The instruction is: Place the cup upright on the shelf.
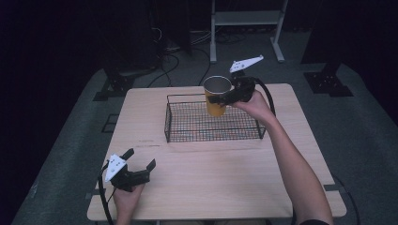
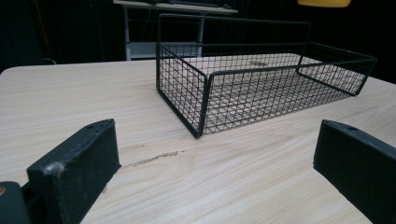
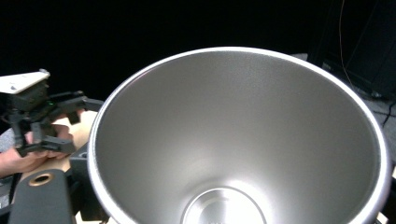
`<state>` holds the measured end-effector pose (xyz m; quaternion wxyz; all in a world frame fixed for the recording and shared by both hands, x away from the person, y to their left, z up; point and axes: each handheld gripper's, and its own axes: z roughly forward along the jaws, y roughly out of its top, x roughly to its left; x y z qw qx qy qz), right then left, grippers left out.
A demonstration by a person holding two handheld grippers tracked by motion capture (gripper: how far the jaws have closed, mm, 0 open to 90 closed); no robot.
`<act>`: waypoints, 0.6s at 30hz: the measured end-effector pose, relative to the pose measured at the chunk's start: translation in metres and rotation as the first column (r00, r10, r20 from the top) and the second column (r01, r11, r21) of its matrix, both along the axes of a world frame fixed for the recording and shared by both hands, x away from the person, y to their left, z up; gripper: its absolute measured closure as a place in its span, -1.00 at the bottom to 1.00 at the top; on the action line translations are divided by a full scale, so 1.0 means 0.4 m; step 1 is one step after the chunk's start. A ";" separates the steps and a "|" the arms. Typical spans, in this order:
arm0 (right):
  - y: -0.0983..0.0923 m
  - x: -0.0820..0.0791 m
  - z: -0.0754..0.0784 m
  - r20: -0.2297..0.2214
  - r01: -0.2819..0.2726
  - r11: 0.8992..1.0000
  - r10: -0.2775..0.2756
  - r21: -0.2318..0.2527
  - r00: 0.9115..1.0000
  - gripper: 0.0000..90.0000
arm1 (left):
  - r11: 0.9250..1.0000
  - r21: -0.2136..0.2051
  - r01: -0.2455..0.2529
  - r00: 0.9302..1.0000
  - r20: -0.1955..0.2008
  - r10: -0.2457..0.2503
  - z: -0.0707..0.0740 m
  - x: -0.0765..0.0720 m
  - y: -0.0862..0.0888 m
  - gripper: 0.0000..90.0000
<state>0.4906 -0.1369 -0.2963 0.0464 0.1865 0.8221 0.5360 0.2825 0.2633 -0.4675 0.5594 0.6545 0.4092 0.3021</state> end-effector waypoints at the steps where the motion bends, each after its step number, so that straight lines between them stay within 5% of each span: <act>1: 0.002 0.006 -0.005 -0.001 0.003 1.000 -0.003 -0.008 1.000 -0.72 | 1.000 0.002 0.000 1.000 -0.001 0.000 0.000 0.000 -0.001 -1.00; 18: 0.029 0.066 -0.082 -0.066 0.026 0.999 -0.028 -0.018 0.997 -0.72 | 1.000 0.001 0.002 1.000 0.000 -0.002 0.000 0.000 -0.001 -1.00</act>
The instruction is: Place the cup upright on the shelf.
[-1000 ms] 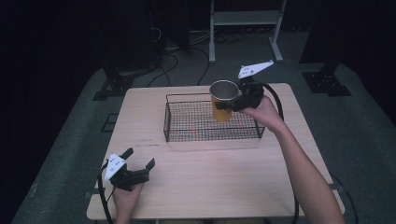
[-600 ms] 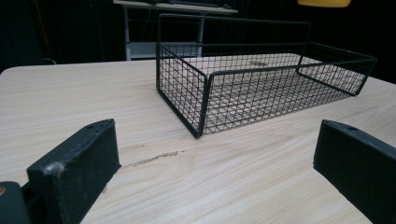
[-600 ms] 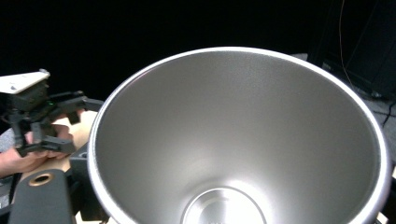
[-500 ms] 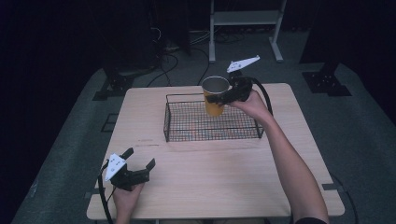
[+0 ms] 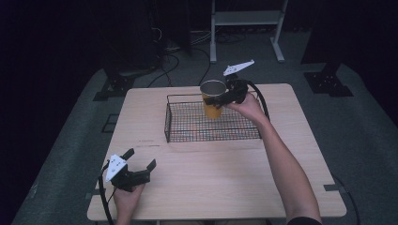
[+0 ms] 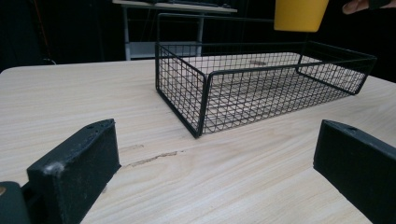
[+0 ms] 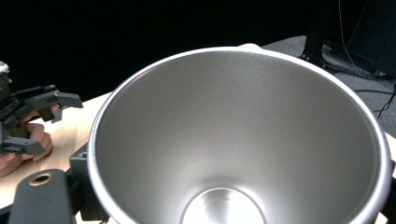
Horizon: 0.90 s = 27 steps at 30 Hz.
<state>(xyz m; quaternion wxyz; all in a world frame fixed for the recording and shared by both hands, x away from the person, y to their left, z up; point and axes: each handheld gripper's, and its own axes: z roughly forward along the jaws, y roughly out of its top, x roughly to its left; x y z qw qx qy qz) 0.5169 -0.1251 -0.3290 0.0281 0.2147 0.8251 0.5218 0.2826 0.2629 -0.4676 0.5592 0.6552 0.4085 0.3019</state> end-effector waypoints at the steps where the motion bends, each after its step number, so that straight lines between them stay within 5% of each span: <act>1: 0.001 0.003 -0.006 -0.004 0.002 1.000 -0.002 0.001 1.000 -0.72 | 1.000 0.000 0.000 1.000 0.000 0.000 0.000 0.000 0.000 -1.00; 11: 0.004 0.032 -0.054 -0.048 0.014 1.000 -0.014 0.001 0.999 -0.72 | 1.000 -0.002 0.001 1.000 0.000 -0.001 0.000 0.000 0.000 -1.00; 27: 0.028 0.053 -0.119 -0.046 -0.013 1.000 0.013 -0.006 0.999 -0.72 | 1.000 -0.007 0.001 1.000 0.000 -0.001 0.000 0.000 0.002 -1.00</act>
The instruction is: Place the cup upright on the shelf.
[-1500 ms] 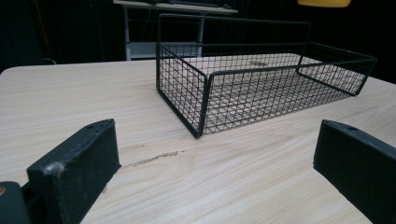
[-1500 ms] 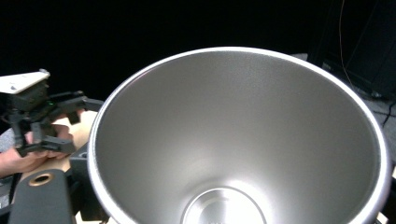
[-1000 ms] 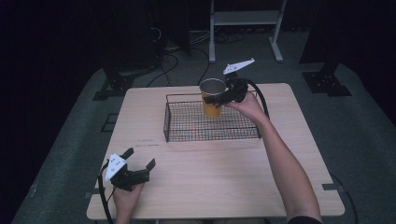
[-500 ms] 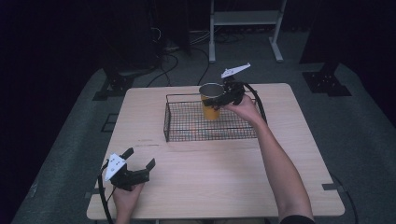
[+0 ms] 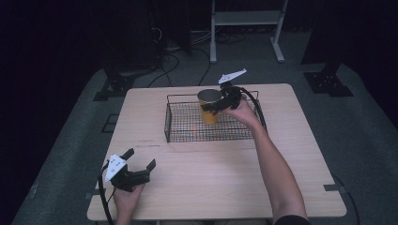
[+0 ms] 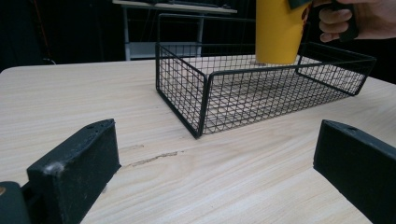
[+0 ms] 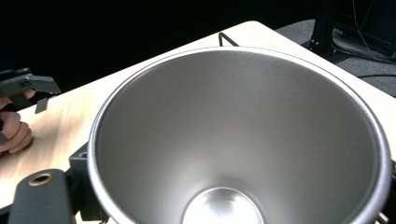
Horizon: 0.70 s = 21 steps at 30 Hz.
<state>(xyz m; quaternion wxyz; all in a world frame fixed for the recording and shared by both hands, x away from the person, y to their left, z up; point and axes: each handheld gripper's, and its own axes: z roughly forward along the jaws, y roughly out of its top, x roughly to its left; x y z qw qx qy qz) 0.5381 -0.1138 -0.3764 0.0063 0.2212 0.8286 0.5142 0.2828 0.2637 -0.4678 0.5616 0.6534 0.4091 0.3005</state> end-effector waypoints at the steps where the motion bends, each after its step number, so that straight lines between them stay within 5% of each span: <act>1: 0.000 0.001 -0.004 0.005 0.000 1.000 0.000 -0.004 1.000 -0.72 | 1.000 0.000 0.000 1.000 0.000 0.000 0.000 0.000 0.000 -1.00; 5: -0.009 0.001 -0.029 0.026 0.024 1.000 -0.024 -0.011 0.999 -0.72 | 1.000 -0.001 0.001 1.000 0.000 -0.001 0.000 0.000 0.000 -1.00; 21: -0.015 0.018 -0.083 -0.012 0.030 0.992 -0.032 -0.122 0.999 -0.72 | 1.000 -0.004 -0.002 1.000 0.001 0.002 0.000 0.000 0.001 -1.00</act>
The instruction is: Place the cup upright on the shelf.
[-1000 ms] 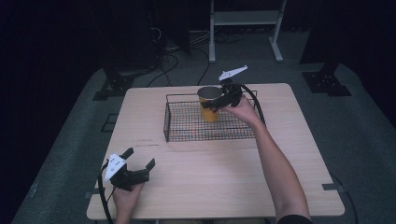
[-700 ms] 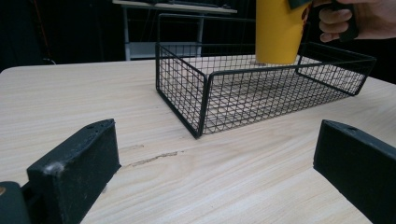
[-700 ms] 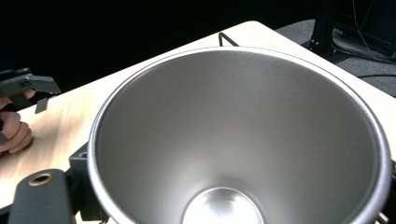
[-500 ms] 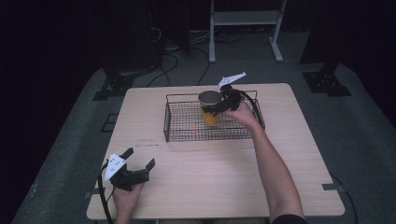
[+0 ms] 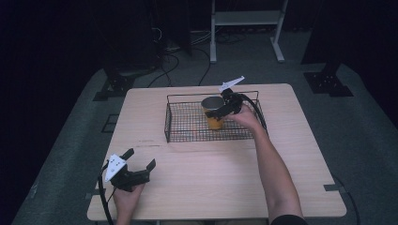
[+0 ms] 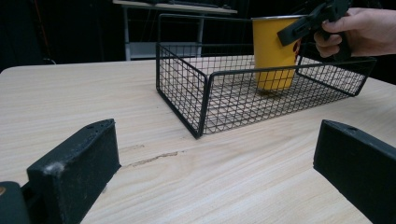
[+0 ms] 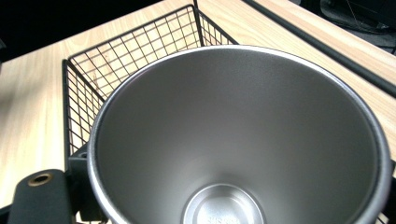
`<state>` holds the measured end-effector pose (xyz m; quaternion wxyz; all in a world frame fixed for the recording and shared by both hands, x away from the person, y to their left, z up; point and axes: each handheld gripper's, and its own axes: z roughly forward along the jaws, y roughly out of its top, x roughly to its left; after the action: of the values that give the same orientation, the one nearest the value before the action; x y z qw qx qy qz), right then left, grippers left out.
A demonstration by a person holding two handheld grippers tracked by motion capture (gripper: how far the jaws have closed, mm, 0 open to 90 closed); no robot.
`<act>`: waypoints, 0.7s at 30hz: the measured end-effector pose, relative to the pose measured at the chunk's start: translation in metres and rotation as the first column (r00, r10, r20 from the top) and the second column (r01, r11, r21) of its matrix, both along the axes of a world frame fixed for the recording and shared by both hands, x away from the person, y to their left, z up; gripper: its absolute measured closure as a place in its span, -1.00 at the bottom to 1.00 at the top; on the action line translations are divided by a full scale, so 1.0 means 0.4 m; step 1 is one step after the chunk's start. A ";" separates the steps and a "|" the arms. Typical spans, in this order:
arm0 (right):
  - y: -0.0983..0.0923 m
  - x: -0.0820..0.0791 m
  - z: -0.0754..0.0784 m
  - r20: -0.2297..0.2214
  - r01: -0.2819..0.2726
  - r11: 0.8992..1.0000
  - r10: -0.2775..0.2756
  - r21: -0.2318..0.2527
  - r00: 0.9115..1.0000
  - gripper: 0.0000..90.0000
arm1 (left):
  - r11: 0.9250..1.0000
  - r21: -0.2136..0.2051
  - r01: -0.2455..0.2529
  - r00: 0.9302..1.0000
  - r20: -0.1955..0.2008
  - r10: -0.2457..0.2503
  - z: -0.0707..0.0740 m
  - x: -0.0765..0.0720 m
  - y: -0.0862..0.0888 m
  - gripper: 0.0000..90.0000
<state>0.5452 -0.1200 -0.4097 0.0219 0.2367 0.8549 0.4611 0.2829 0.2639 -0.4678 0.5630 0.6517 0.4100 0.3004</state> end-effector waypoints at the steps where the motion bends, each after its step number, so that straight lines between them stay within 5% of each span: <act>1: 0.001 0.001 -0.003 0.003 0.000 1.000 0.000 -0.002 1.000 -0.72 | 1.000 0.000 0.000 1.000 0.000 0.000 0.000 0.000 0.000 -1.00; 21: 0.004 0.010 -0.022 0.010 0.004 1.000 -0.004 -0.025 1.000 -0.72 | 1.000 -0.003 -0.001 1.000 0.001 0.001 0.000 0.000 0.002 -1.00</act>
<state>0.5491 -0.1182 -0.4186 0.0301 0.2356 0.8602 0.4513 0.2829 0.2647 -0.4678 0.5641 0.6505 0.4105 0.3003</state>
